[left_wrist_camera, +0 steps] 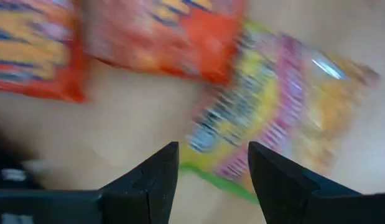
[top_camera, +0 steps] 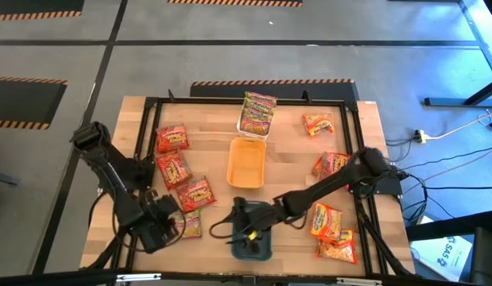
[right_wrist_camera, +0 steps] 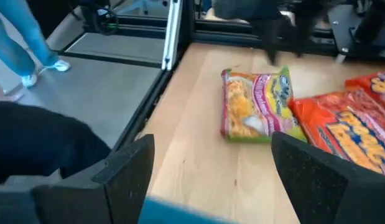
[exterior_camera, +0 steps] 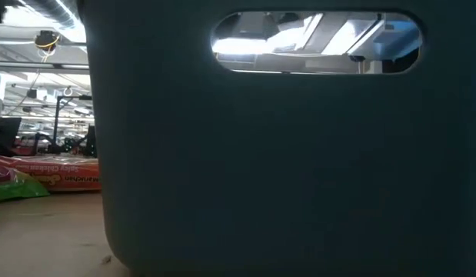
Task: Sort Maruchan noodles
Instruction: Put the green noodle pack into the white bin
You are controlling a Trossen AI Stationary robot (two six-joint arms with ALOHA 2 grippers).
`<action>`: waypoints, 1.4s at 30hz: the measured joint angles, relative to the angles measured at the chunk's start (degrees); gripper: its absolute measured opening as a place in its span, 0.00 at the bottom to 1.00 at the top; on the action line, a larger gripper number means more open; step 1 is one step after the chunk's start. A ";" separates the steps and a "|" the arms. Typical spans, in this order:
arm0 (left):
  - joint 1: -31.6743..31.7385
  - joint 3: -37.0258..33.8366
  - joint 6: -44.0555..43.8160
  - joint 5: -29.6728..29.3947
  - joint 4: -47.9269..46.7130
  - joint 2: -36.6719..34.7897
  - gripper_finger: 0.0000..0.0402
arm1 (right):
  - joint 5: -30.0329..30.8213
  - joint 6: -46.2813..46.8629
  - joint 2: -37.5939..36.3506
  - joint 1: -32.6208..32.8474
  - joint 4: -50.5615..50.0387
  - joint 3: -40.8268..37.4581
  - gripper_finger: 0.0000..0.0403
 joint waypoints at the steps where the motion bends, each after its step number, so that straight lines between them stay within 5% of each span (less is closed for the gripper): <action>1: 0.19 0.00 -0.20 -0.20 -1.08 -0.04 0.47 | -0.04 0.00 1.56 0.00 -0.42 1.86 0.76; 9: -3.43 -3.85 0.07 -9.46 6.12 0.60 0.49 | 0.61 -0.67 13.75 -0.10 -7.27 18.95 0.76; 13: -4.35 -7.80 -0.19 -9.65 10.73 0.61 0.49 | 0.04 -0.58 18.09 -0.10 -8.75 23.81 0.76; 21: -1.83 -13.89 -0.17 -5.05 15.43 -0.70 0.49 | -1.05 2.12 20.18 0.02 -8.07 23.99 0.76; 26: -1.24 -19.38 3.78 0.88 31.05 -2.39 0.49 | -1.07 1.89 21.13 0.00 -6.61 23.98 0.76; 42: -1.44 -22.60 9.69 1.73 50.06 -5.74 0.49 | -0.83 -0.61 22.85 -0.02 -7.24 23.94 0.76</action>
